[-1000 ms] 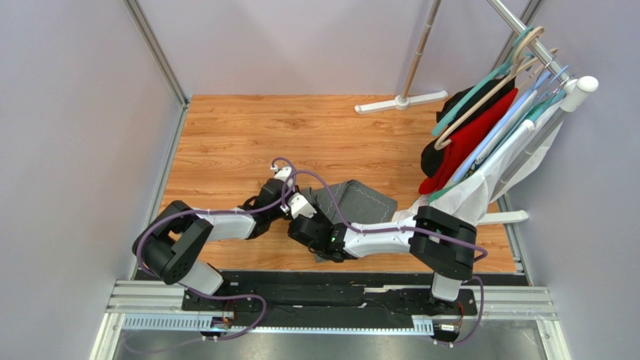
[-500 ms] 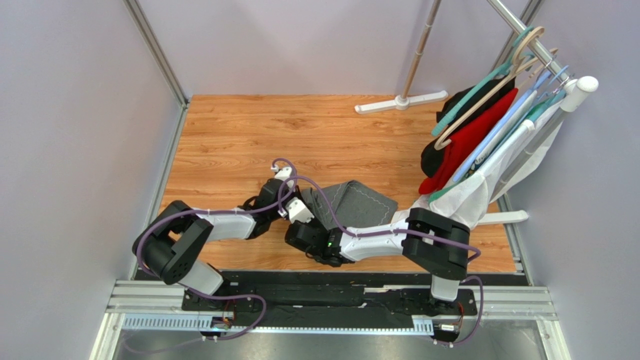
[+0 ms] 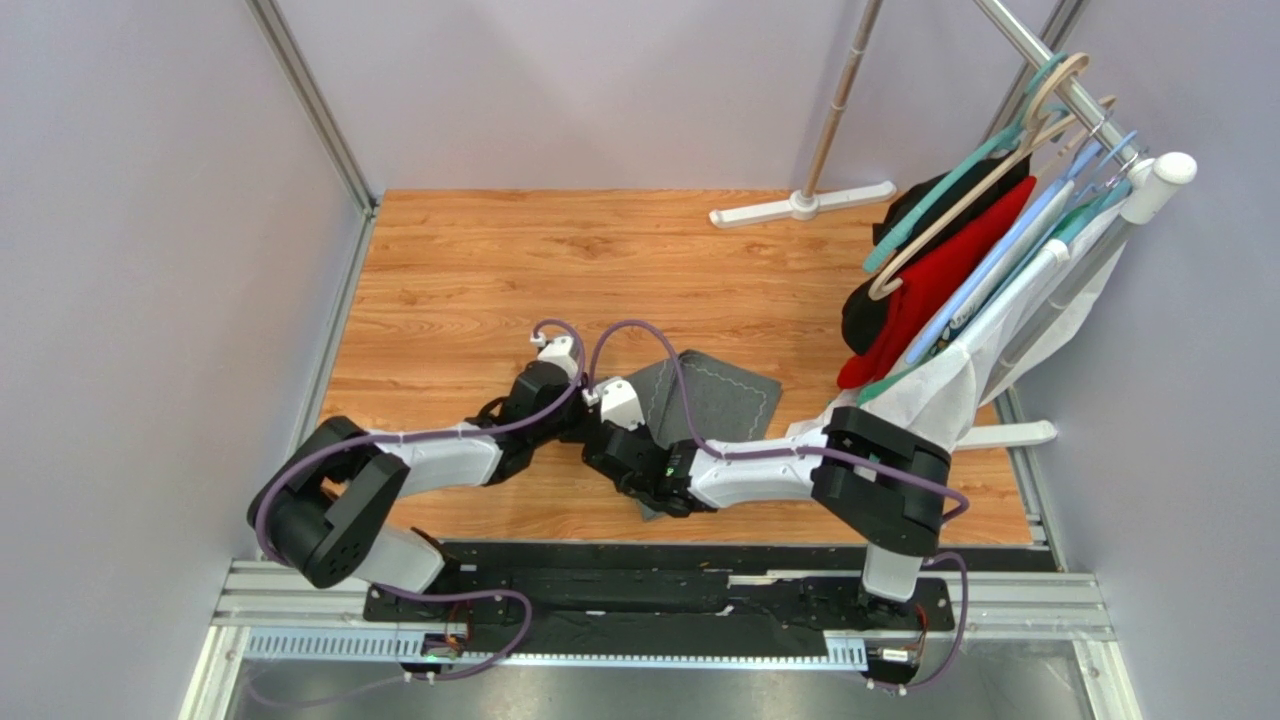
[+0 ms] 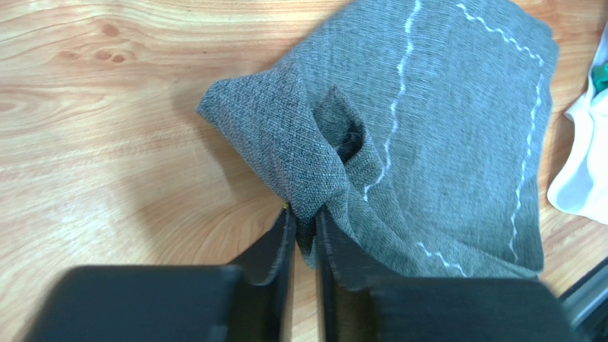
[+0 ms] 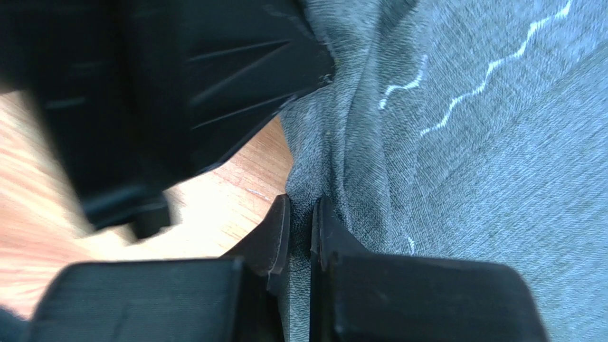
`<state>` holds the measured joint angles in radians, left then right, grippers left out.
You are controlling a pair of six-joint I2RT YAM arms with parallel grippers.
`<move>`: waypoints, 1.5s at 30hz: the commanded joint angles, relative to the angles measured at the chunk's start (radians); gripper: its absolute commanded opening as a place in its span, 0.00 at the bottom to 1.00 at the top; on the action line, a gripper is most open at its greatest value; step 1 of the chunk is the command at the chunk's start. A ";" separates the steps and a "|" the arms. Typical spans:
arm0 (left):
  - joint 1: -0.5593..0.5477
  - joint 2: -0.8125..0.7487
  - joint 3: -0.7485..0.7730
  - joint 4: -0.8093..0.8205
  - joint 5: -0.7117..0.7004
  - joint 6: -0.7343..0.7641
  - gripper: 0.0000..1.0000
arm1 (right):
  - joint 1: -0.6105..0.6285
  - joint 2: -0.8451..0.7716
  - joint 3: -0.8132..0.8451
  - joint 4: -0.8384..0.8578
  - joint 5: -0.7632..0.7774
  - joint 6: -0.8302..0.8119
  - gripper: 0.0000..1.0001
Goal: Fold the napkin, place the utensils inside, and roll it up
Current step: Roll the napkin with the utensil
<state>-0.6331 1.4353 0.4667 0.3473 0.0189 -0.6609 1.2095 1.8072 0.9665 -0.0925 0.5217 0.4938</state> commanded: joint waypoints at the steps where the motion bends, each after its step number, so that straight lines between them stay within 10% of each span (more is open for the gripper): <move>1: -0.016 -0.111 -0.014 -0.034 0.012 0.026 0.26 | -0.066 0.005 -0.124 0.014 -0.198 0.083 0.00; 12: 0.021 -0.468 -0.048 -0.255 -0.071 0.075 0.70 | -0.177 -0.106 -0.247 0.270 -0.544 0.091 0.00; 21: 0.042 -0.659 -0.120 -0.338 -0.082 0.113 0.73 | -0.197 -0.089 -0.238 0.417 -0.733 0.173 0.00; 45: 0.044 -0.428 -0.182 0.038 0.235 0.314 0.73 | -0.427 0.041 -0.371 0.839 -1.087 0.390 0.00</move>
<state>-0.5938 0.9634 0.2802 0.2394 0.1604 -0.4419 0.8268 1.7947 0.6167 0.6060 -0.4747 0.8211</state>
